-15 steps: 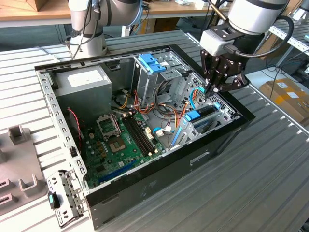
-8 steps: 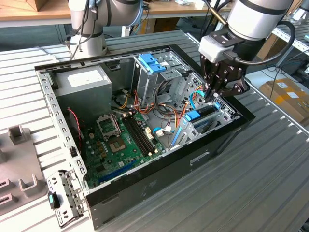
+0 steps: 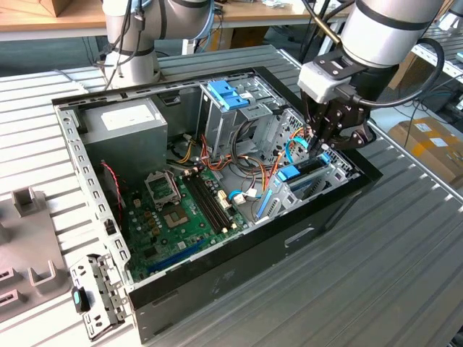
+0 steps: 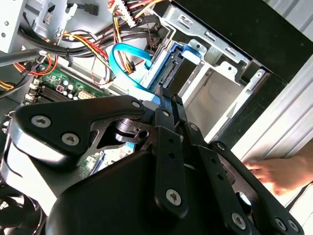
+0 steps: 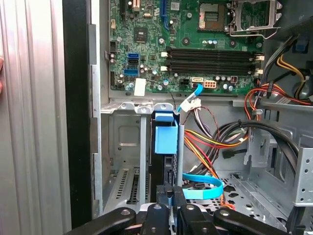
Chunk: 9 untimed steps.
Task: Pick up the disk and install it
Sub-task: 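Insert the first disk wire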
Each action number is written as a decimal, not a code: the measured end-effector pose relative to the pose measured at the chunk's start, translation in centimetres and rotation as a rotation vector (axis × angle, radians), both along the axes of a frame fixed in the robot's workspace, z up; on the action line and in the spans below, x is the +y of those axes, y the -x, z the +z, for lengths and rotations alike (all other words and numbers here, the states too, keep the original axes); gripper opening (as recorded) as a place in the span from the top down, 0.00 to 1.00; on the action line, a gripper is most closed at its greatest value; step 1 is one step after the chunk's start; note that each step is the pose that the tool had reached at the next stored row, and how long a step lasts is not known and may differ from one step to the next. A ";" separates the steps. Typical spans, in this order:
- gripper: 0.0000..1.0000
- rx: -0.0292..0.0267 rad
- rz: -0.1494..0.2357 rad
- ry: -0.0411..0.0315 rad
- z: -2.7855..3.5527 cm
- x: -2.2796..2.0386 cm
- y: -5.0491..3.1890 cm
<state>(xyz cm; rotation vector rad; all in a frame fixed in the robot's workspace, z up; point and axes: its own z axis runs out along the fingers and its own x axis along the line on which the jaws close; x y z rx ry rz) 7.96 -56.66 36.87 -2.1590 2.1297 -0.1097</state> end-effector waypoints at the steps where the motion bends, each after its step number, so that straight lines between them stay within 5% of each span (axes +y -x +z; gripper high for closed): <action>1: 0.84 -0.0027 0.000 -0.0059 -0.01 0.00 0.06; 3: 0.84 -0.0133 0.002 -0.0359 -0.01 0.00 0.33; 4: 0.84 -0.0158 0.002 -0.0414 -0.02 0.00 0.37; 9: 0.84 -0.0197 0.003 -0.0426 -0.05 0.00 0.47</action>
